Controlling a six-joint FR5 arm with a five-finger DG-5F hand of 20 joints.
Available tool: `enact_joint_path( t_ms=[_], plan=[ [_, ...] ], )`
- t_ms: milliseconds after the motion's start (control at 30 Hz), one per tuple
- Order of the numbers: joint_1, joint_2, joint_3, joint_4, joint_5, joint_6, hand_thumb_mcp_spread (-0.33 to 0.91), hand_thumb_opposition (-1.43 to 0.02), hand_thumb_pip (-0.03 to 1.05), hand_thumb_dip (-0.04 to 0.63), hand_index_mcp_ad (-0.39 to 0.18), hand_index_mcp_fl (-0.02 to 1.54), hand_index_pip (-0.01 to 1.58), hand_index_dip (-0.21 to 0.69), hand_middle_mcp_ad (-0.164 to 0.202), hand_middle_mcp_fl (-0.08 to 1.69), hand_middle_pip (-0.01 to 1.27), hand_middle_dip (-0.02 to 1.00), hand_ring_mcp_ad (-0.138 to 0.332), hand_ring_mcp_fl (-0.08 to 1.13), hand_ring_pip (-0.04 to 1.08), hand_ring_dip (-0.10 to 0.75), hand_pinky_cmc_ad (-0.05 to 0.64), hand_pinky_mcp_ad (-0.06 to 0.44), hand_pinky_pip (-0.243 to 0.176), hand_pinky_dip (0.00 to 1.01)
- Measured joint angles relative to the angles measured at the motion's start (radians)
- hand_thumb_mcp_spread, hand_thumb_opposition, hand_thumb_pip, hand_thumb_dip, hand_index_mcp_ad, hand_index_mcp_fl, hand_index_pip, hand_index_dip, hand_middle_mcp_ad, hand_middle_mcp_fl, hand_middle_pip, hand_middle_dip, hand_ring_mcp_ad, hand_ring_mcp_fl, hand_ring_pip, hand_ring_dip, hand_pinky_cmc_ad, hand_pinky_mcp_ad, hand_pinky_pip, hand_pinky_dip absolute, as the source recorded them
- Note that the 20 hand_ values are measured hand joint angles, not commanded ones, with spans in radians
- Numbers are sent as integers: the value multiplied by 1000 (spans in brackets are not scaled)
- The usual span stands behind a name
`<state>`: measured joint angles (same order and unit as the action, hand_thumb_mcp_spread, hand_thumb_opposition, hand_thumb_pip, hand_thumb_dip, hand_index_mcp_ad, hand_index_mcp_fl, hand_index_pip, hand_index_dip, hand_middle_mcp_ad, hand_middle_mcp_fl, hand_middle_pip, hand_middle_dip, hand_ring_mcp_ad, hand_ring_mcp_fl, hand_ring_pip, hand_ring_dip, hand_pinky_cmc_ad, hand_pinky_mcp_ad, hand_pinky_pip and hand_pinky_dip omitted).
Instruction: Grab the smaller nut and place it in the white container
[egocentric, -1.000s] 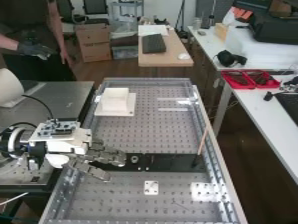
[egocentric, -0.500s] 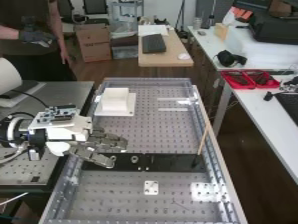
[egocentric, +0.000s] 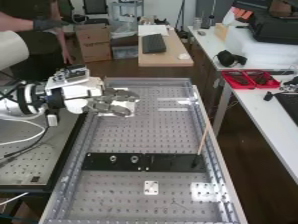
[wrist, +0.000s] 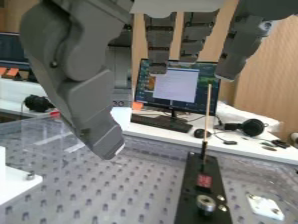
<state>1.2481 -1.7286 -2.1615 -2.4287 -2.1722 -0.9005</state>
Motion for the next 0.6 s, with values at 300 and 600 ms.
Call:
enact_joint_path(
  t_ms=[300,600],
  plan=[
    [127,-4,24,2,-41,49,469,-991,665,218,-152,401,1536,204,61,124,126,239,105,-2,106,138,333,288,51,182],
    [245,-53,50,2,-74,95,469,-991,665,218,-152,401,1534,204,61,124,126,239,105,-2,103,138,333,288,51,182]
  ],
)
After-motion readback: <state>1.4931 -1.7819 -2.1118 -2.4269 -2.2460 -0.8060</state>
